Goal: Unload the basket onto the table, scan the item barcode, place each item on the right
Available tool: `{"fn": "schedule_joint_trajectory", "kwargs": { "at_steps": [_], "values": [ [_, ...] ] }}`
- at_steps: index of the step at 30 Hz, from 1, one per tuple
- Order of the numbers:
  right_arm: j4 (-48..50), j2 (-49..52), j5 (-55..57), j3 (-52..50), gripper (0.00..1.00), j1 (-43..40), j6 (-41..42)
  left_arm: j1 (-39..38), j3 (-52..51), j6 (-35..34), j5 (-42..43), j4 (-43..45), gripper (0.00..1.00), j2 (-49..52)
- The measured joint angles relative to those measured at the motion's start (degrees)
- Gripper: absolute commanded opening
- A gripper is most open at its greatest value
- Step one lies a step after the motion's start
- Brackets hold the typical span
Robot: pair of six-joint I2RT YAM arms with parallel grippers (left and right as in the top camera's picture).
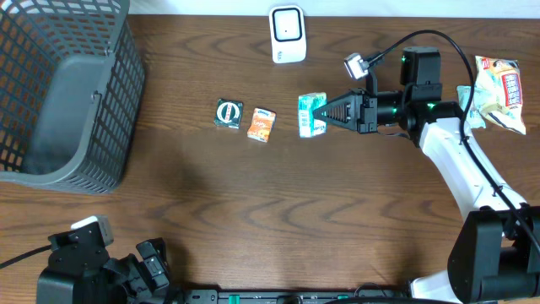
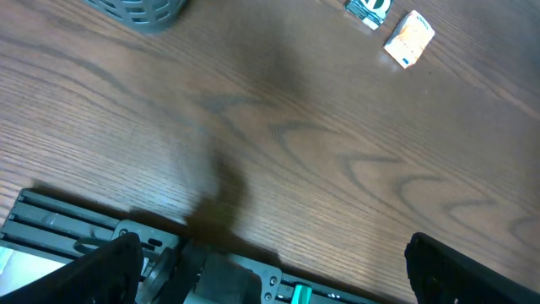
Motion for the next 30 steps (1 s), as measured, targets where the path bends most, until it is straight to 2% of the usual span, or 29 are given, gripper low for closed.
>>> {"fn": "schedule_joint_trajectory", "kwargs": {
  "at_steps": [30],
  "values": [
    [0.1,0.0,0.7,0.0,0.01,0.0,1.4,0.0,0.0,0.0,0.0,0.0,0.97,0.0]
  ]
}}
